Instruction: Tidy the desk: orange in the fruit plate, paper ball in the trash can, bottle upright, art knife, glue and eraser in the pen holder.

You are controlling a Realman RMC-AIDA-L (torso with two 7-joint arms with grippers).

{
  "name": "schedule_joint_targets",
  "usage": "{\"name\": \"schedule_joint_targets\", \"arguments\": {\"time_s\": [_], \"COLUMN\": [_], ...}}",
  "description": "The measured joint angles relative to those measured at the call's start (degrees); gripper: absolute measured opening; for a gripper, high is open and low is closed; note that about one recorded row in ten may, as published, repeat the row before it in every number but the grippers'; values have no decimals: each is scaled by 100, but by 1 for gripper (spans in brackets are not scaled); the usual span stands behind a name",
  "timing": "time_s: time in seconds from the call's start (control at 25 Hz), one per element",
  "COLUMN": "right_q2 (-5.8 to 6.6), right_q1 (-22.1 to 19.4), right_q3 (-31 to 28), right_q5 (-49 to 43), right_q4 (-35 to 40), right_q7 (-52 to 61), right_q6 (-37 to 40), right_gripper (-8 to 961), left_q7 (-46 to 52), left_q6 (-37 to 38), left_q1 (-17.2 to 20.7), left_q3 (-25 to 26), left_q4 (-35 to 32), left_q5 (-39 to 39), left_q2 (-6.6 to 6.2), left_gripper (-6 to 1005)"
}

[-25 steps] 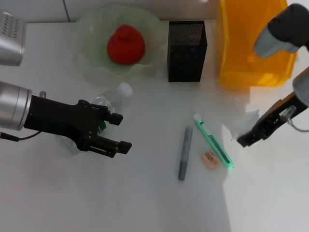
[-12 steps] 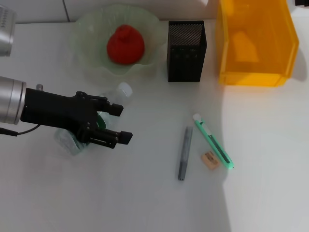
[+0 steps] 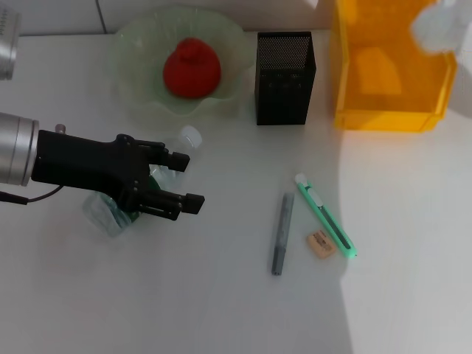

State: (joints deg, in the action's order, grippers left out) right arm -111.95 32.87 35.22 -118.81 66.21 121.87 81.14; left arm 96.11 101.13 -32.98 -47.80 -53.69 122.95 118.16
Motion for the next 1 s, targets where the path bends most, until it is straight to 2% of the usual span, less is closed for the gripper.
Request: {"name": "schedule_joint_targets", "arguments": {"time_s": [0.12,0.2,0.24,0.32,0.44,0.56,0.6,0.64,0.68,0.72,0.76,0.88,0.96,1.0], "right_q2": [-16,-25,-37,-39,-35,-64,-105,-161,-236,-312,-374,-591,-682,-682], "right_q1": [-124,-168,-323,-417,-793,-1256,-1389,-1531,-1660,-1786,-1890,-2164,-2261,-2261], "right_q3": [-33,-59,-164,-222,-340,-378,-382,-382,-380,-370,-361,-356,-376,-376], "right_q5": [77,138,470,674,1367,1800,1854,1882,1880,1861,1818,1540,1211,1211], "right_q4": [48,64,89,96,95,55,48,38,12,-23,-66,-335,-720,-720], "right_q7": [-112,-182,-438,-568,-1027,-1551,-1723,-1903,-2110,-2345,-2605,-3405,-3794,-3794], "right_q6": [6,24,195,320,980,1757,1981,2189,2381,2554,2730,3090,3165,3165], "right_gripper": [676,737,767,767,768,768,768,768,768,768,768,768,768,768], "left_q7": [28,59,77,270,543,1516,1516,2395,2556,3035,3035,3987,4496,4717], "left_q6": [-10,-4,-1,14,12,-111,-111,-206,-249,-399,-399,-816,-1076,-1207], "left_q1": [-12,-25,-36,-62,-73,-129,-129,-221,-240,-308,-308,-534,-718,-812], "left_q3": [0,-1,-1,-5,-28,-266,-266,-611,-707,-1039,-1039,-1857,-2315,-2542], "left_q4": [-1,-12,-22,-155,-390,-1111,-1111,-1715,-1832,-2126,-2126,-2417,-2438,-2416], "left_q5": [0,0,-1,-1,12,74,74,209,276,472,472,974,1331,1533], "left_q2": [6,4,4,-2,-4,4,4,13,17,22,22,30,43,52], "left_gripper": [791,790,789,788,786,784,783,783,782,781,781,779,777,777]}}
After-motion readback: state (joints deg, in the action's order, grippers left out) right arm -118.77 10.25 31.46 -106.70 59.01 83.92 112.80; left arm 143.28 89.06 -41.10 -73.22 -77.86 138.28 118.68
